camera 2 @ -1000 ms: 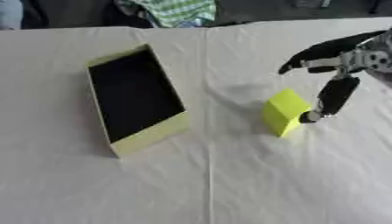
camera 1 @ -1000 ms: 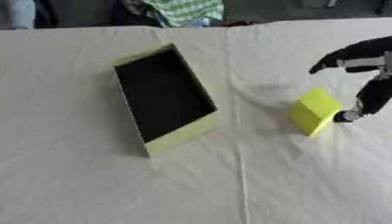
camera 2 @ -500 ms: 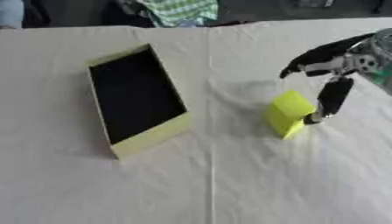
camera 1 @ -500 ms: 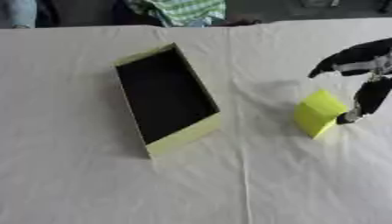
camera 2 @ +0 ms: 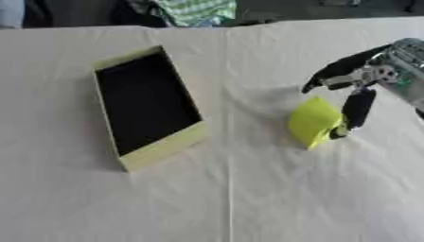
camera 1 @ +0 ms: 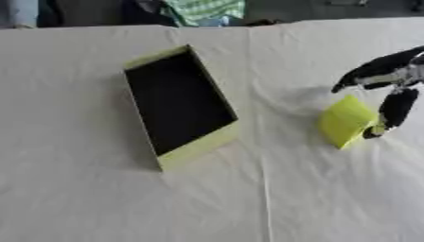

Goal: Pick up objects on the table and place them in the box.

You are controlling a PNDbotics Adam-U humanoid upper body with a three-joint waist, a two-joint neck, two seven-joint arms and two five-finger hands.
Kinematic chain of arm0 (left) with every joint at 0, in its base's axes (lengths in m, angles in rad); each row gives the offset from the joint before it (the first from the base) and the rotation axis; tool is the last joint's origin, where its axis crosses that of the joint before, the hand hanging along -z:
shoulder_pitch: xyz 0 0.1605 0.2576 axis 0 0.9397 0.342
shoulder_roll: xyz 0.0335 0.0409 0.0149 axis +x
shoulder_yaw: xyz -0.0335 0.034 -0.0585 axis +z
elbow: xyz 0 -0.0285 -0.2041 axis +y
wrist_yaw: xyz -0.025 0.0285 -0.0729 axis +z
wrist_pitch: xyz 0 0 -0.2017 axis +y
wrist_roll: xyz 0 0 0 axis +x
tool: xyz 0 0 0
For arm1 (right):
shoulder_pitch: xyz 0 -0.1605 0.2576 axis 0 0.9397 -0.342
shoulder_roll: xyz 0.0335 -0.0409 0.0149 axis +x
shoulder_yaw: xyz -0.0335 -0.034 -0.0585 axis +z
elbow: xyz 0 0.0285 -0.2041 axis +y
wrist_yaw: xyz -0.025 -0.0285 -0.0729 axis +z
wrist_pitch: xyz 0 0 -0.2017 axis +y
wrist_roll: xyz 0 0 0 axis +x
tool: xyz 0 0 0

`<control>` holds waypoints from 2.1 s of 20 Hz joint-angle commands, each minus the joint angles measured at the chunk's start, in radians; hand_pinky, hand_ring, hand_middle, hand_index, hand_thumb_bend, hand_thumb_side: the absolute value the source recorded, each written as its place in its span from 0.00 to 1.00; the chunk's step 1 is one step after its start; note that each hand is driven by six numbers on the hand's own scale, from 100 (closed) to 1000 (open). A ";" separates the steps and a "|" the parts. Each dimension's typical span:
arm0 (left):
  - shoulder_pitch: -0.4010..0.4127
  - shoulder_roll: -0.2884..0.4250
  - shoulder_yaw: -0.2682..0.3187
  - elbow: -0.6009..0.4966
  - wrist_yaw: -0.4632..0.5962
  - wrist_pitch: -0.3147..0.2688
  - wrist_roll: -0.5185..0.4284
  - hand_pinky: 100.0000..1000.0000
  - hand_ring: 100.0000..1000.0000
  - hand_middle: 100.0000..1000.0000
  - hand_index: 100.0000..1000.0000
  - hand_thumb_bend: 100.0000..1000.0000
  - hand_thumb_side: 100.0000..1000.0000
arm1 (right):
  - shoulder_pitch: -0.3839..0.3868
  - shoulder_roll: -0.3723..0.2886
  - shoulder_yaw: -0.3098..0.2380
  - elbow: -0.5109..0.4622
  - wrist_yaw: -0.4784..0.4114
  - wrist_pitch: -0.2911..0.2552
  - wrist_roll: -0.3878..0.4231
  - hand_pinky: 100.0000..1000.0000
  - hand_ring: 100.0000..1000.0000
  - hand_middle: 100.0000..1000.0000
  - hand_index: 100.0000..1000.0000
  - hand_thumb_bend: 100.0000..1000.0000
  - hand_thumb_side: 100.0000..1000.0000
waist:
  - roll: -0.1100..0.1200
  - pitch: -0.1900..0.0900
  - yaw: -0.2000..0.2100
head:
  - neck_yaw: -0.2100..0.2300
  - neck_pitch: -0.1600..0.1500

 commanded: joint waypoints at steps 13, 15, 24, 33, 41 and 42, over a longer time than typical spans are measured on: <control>-0.010 0.023 0.003 -0.015 0.006 0.002 -0.008 0.61 0.52 0.51 0.67 0.00 0.73 | -0.026 -0.009 -0.013 0.001 -0.033 0.040 -0.126 0.84 0.93 0.74 0.76 0.18 0.15 | -0.009 -0.007 -0.005 | 0.003 -0.003; -0.011 0.023 0.003 -0.015 0.005 0.003 -0.010 0.61 0.52 0.51 0.67 0.00 0.73 | -0.025 -0.009 -0.012 0.000 -0.043 0.041 -0.132 0.82 0.91 0.70 0.71 0.14 0.11 | -0.010 -0.008 -0.005 | 0.003 -0.004; -0.012 0.023 0.003 -0.017 0.004 0.007 -0.015 0.61 0.52 0.51 0.67 0.00 0.73 | -0.026 -0.004 -0.018 0.004 -0.069 0.053 -0.158 0.76 0.81 0.44 0.50 0.04 0.02 | -0.011 -0.010 -0.007 | 0.002 -0.006; -0.014 0.024 0.002 -0.018 0.004 0.008 -0.018 0.61 0.53 0.51 0.68 0.00 0.73 | -0.033 -0.020 -0.009 -0.010 -0.001 0.033 -0.080 0.89 1.00 0.92 1.00 0.39 0.24 | -0.013 -0.011 -0.008 | 0.004 -0.010; -0.012 0.026 0.004 -0.021 0.004 0.008 -0.015 0.61 0.53 0.51 0.68 0.00 0.73 | -0.061 -0.016 -0.010 -0.028 0.116 -0.010 0.000 0.93 1.00 1.00 1.00 0.47 0.28 | -0.018 -0.015 -0.010 | 0.009 -0.011; -0.012 0.027 0.004 -0.021 0.004 0.008 -0.015 0.61 0.53 0.51 0.68 0.00 0.73 | -0.064 -0.015 -0.009 -0.028 0.124 -0.018 0.001 0.94 1.00 1.00 1.00 0.47 0.28 | -0.019 -0.015 -0.011 | 0.010 -0.011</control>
